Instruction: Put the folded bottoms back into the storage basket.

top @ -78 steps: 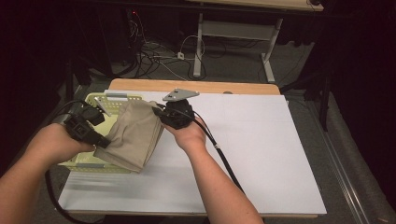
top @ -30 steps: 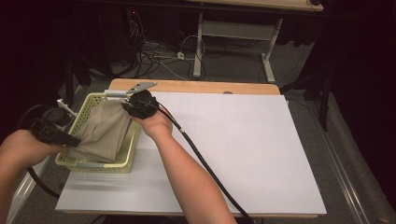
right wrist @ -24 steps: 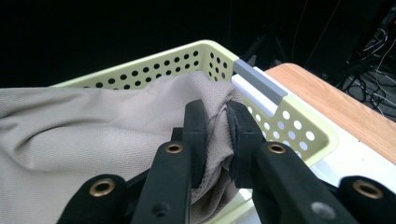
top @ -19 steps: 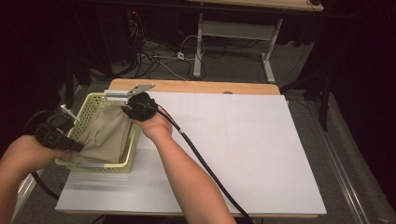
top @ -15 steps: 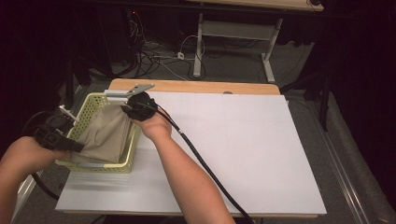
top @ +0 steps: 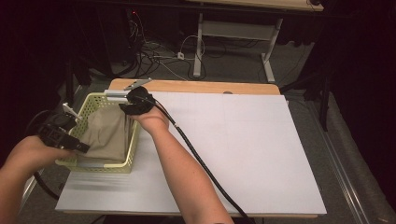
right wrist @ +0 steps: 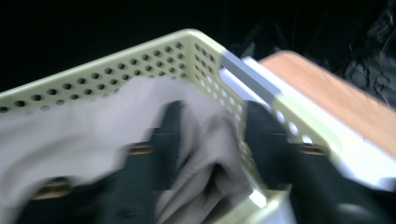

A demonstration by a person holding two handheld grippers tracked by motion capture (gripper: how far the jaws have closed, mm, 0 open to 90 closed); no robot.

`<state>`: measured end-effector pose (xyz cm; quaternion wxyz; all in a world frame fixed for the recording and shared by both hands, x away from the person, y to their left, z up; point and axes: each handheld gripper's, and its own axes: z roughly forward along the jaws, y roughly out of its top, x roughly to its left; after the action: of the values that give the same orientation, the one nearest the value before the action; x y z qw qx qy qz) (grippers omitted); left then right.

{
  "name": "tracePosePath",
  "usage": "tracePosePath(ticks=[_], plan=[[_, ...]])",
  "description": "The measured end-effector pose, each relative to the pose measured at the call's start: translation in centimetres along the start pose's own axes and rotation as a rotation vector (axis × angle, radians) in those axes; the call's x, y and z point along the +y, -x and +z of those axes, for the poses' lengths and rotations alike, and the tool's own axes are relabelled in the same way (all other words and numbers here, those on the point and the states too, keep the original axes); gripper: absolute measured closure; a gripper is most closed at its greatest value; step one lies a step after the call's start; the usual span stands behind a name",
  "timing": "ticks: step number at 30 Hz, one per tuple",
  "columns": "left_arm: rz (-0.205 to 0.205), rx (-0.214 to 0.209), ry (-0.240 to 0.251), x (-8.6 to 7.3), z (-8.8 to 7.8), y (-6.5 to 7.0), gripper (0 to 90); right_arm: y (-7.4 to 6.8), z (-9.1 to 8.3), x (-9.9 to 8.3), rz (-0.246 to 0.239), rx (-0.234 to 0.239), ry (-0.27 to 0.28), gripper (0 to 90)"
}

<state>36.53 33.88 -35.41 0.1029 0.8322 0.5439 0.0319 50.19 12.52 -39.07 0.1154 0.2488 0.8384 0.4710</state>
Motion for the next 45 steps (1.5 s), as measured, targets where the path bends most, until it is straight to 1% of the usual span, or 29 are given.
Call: tracePosePath(ticks=[1,2,3,4,5,6,7,9,11,12,13,14,15,16,17,19,21,22,24,28,30,31,33,36,39,40,45], plan=[[0.004,0.007,0.004,0.1,0.0,0.1,27.3,0.4,-0.1,-0.3,0.038,0.027,0.007,39.8],[0.014,0.017,0.001,0.2,0.1,0.3,22.7,0.4,-0.2,-0.4,0.045,0.027,0.02,34.2],[0.012,0.017,-0.008,0.3,0.3,0.5,15.8,0.4,-0.5,-0.5,0.044,0.015,0.029,28.9],[0.015,0.014,-0.019,0.4,0.4,0.7,10.4,0.5,-0.8,-0.6,0.037,0.015,0.041,26.0],[0.026,0.015,-0.031,0.4,0.6,1.0,7.3,0.6,-1.2,-0.8,0.042,0.02,0.047,23.2],[0.025,0.014,-0.041,0.5,0.7,1.2,3.0,0.7,-1.5,-0.9,0.048,0.02,0.055,19.0],[0.027,0.015,-0.044,0.6,0.8,1.5,0.3,0.8,-1.9,-1.1,0.051,0.011,0.053,15.2],[0.034,0.016,-0.041,0.7,0.7,2.0,0.0,0.9,-2.7,-1.4,0.046,0.002,0.074,10.9],[0.042,0.015,-0.037,0.9,0.4,2.3,0.0,1.0,-3.4,-1.6,0.053,-0.007,0.076,1.9],[0.045,0.007,-0.038,1.0,0.4,2.6,0.0,1.1,-3.8,-1.8,0.051,-0.013,0.082,0.8],[0.046,0.005,-0.037,1.1,0.4,2.8,0.0,1.1,-4.3,-2.0,0.044,-0.029,0.097,0.8],[0.048,0.004,-0.036,1.2,0.4,3.1,0.0,1.1,-4.6,-2.2,0.043,-0.038,0.1,0.8],[0.063,0.006,-0.037,1.3,0.4,3.4,0.0,1.1,-4.9,-2.3,0.046,-0.039,0.094,0.8],[0.068,0.006,-0.039,1.4,0.4,3.7,0.0,1.2,-5.3,-2.6,0.045,-0.036,0.1,0.8],[0.082,0.001,-0.047,1.5,0.6,4.1,0.0,1.2,-5.6,-2.7,0.046,-0.04,0.103,0.8],[0.097,0.001,-0.053,1.7,0.8,4.7,0.0,1.4,-6.2,-3.2,0.037,-0.052,0.089,0.8],[0.115,0.0,-0.059,2.0,1.1,5.3,0.0,1.4,-6.8,-3.7,0.035,-0.062,0.098,0.8],[0.119,-0.003,-0.061,2.1,1.2,5.6,0.0,1.5,-7.2,-4.0,0.038,-0.064,0.096,0.8],[0.129,-0.004,-0.071,2.4,1.4,6.0,0.0,1.6,-7.9,-4.7,0.034,-0.065,0.113,1.1],[0.143,-0.011,-0.079,2.8,1.8,6.7,0.0,1.8,-9.0,-6.2,0.038,-0.07,0.107,0.9],[0.149,-0.021,-0.083,3.1,2.0,7.0,0.0,1.9,-9.5,-6.9,0.04,-0.075,0.106,0.9],[0.152,-0.024,-0.083,3.2,2.1,7.2,0.0,2.0,-9.8,-7.3,0.046,-0.076,0.104,0.9],[0.153,-0.043,-0.078,3.4,2.3,7.5,0.0,2.1,-10.3,-8.0,0.041,-0.087,0.102,0.9],[0.171,-0.059,-0.073,3.8,2.6,8.4,0.0,2.3,-11.0,-9.1,0.048,-0.097,0.098,0.9],[0.188,-0.068,-0.069,4.2,2.9,9.3,0.0,2.6,-11.7,-10.0,0.052,-0.106,0.091,0.9],[0.192,-0.07,-0.067,4.4,2.9,9.5,0.0,2.7,-11.9,-10.3,0.045,-0.109,0.089,0.9],[0.228,-0.077,-0.057,5.0,3.2,11.1,0.0,3.0,-12.9,-11.5,0.063,-0.12,0.081,0.9]])
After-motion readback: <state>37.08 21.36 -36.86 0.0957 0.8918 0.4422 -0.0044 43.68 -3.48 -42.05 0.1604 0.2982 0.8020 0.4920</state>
